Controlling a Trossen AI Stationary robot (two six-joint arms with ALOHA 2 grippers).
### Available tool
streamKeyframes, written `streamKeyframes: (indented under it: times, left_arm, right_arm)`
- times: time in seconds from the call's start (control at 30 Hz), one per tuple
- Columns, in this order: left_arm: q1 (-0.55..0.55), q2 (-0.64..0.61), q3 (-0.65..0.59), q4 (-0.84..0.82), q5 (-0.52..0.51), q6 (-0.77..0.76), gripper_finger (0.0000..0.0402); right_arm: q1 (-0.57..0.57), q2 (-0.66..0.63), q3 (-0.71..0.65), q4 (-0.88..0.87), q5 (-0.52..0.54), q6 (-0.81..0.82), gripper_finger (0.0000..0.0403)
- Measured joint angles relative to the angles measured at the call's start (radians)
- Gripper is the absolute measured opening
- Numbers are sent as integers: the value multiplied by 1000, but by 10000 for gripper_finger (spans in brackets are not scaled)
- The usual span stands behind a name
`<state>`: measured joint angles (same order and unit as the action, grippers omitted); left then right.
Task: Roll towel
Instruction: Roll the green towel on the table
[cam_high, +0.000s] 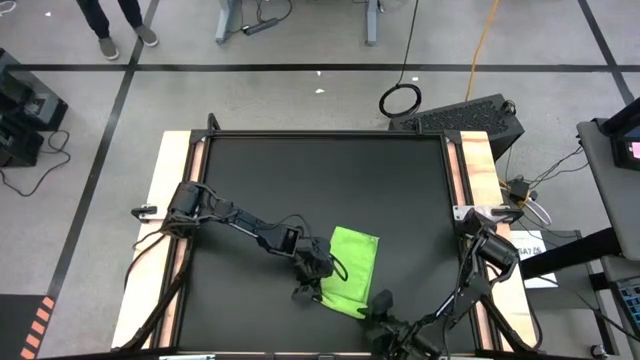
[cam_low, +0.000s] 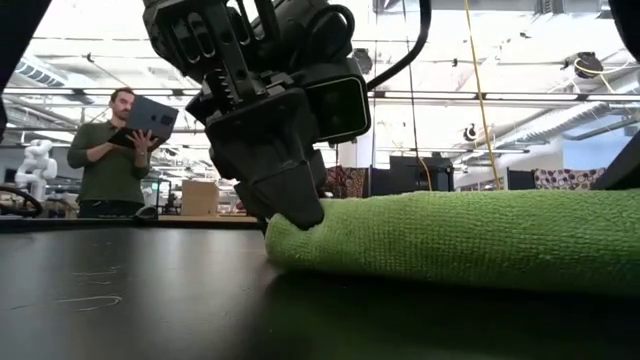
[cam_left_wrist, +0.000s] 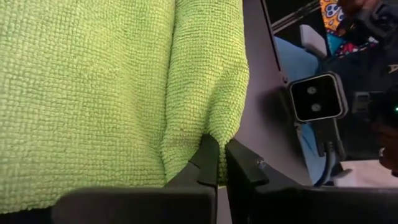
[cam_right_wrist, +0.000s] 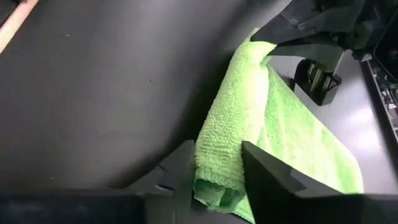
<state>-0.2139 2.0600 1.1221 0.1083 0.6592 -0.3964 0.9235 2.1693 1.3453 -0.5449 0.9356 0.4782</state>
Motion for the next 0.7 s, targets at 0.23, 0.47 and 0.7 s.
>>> streamKeyframes:
  times: [0.23,0.47,0.7]
  left_arm:
    - [4,0,0,-7,28,14,12]
    - [-18,2,-2,38,-31,160,77]
    - [-71,-30,27,26,-171,310,195]
  right_arm:
    - [-46,2,-2,-88,-103,204,45]
    - [-52,-13,-6,-114,-119,366,10]
    - [-56,-21,-6,-113,-189,508,4]
